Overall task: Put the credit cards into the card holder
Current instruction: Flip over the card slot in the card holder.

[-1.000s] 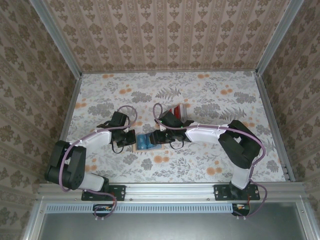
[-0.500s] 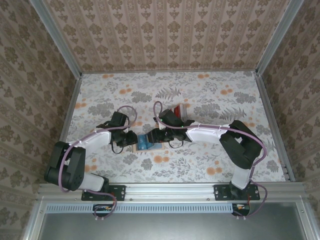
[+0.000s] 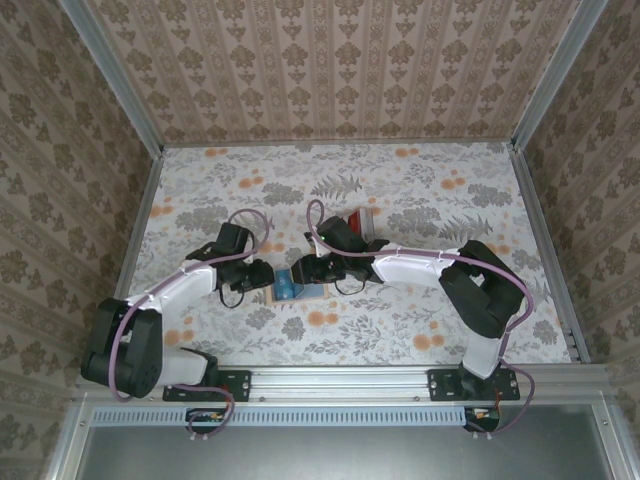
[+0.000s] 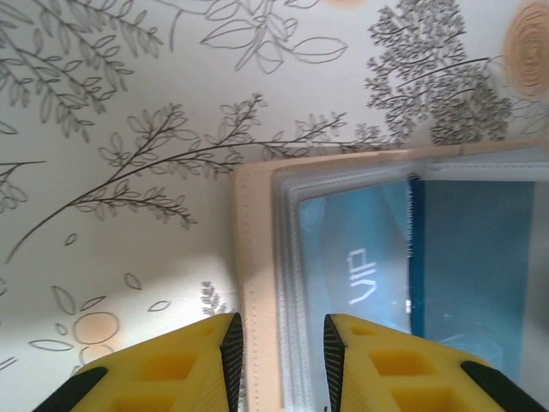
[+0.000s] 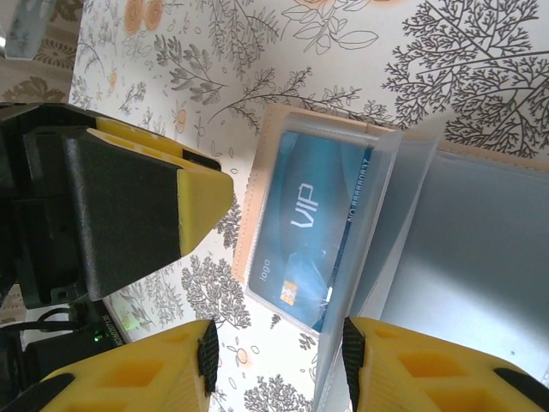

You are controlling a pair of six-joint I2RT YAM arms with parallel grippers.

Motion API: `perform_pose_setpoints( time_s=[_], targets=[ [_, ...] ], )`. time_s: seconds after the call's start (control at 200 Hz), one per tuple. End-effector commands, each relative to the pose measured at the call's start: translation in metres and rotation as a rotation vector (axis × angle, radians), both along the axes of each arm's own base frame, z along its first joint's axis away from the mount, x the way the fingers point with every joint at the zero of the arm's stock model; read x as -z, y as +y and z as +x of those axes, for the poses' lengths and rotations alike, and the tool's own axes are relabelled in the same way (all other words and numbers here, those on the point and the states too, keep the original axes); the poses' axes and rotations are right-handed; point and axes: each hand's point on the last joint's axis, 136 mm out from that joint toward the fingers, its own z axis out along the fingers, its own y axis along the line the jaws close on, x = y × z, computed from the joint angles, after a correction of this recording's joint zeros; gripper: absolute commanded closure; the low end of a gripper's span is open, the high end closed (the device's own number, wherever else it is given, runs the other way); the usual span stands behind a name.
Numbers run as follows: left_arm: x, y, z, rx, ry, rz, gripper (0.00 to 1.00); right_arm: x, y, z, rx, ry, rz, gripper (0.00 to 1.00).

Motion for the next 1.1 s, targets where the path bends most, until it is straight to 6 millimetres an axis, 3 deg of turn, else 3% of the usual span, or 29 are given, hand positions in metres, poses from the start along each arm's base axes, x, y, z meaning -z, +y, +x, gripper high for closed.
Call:
perform_pose_setpoints(
  time_s=[0.0, 0.2, 0.72, 1.095],
  targets=[
    [-0.016, -0.015, 0.008, -0.01, -0.032, -0.125, 0.68, -0.014, 0.015, 0.004, -0.02, -0.006, 0.063, 0.54],
    [-0.016, -0.012, 0.007, -0.032, -0.034, -0.127, 0.68, -0.015, 0.028, 0.003, -0.048, 0.008, 0.086, 0.54],
    [-0.022, 0.01, 0.004, -0.1, -0.073, -0.108, 0.67, 0.002, 0.036, 0.008, -0.05, 0.044, 0.069, 0.53],
    [-0.013, 0.042, 0.0, -0.194, -0.082, -0.081, 0.65, 0.016, 0.053, 0.001, -0.087, 0.069, 0.037, 0.53]
  ],
)
